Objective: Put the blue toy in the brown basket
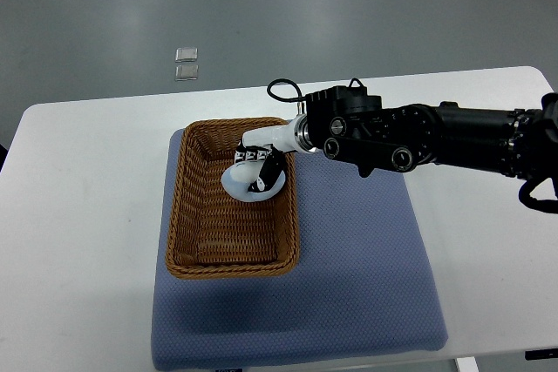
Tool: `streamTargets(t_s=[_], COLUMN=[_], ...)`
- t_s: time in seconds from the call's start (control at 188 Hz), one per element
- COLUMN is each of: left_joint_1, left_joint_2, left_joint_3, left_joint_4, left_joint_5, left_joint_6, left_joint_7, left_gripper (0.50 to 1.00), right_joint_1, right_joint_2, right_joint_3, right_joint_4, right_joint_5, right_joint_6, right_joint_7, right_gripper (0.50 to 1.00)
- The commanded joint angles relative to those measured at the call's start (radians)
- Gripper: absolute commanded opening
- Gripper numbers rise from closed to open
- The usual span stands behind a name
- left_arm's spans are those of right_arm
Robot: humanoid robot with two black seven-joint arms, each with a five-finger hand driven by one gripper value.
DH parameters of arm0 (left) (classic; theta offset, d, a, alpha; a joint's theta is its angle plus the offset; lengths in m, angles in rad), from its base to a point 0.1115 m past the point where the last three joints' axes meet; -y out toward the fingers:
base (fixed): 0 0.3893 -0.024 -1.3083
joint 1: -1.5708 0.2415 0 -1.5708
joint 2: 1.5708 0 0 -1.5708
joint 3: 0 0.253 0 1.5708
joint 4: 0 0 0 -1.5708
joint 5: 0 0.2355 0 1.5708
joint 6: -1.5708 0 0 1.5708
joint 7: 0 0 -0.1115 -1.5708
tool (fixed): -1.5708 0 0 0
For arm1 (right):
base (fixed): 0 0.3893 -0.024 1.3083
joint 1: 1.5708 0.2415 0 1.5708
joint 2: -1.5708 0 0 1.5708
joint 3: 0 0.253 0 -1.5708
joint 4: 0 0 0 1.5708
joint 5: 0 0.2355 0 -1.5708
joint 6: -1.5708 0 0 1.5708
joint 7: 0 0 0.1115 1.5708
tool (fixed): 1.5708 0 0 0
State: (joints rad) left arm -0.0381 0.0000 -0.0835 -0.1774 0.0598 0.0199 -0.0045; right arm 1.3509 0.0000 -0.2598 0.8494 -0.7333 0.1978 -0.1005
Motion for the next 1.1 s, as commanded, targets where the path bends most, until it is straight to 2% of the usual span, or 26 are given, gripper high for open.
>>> streamTargets(t_s=[0.0, 0.324, 0.664, 0.856, 0.967, 1.095], left_joint_1=[0.0, 0.0, 0.0, 0.001, 0.0, 0.0], left_joint_2=[0.0, 0.0, 0.0, 0.0, 0.0, 0.0], left_joint_3=[-0.001, -0.001, -0.001, 0.001, 0.002, 0.002], left_joint_4=[0.001, 0.001, 0.001, 0.001, 0.001, -0.001], left_joint_5=[0.0, 0.0, 0.0, 0.0, 0.002, 0.0], left_joint_6=[0.0, 0.0, 0.0, 0.0, 0.0, 0.0], left_joint_7=[0.001, 0.001, 0.0, 0.0, 0.001, 0.0], left_gripper=[1.0, 1.0, 1.0, 1.0, 1.0, 1.0], right_joint_1=[-0.015, -0.021, 0.013, 0.02, -0.015, -0.154], right_joint_2=[0.0, 0.0, 0.0, 0.0, -0.031, -0.114], right_joint_3=[0.001, 0.044, 0.1, 0.243, 0.367, 0.591], right_joint_4=[0.0, 0.0, 0.0, -0.001, -0.001, -0.004], right_joint_5=[0.002, 0.002, 0.011, 0.012, 0.023, 0.077], right_joint_6=[-0.011, -0.005, 0.012, 0.009, 0.0, -0.003], right_joint_7=[0.002, 0.005, 0.005, 0.013, 0.039, 0.085], right_gripper=[0.719, 0.856, 0.858, 0.858, 0.858, 0.858])
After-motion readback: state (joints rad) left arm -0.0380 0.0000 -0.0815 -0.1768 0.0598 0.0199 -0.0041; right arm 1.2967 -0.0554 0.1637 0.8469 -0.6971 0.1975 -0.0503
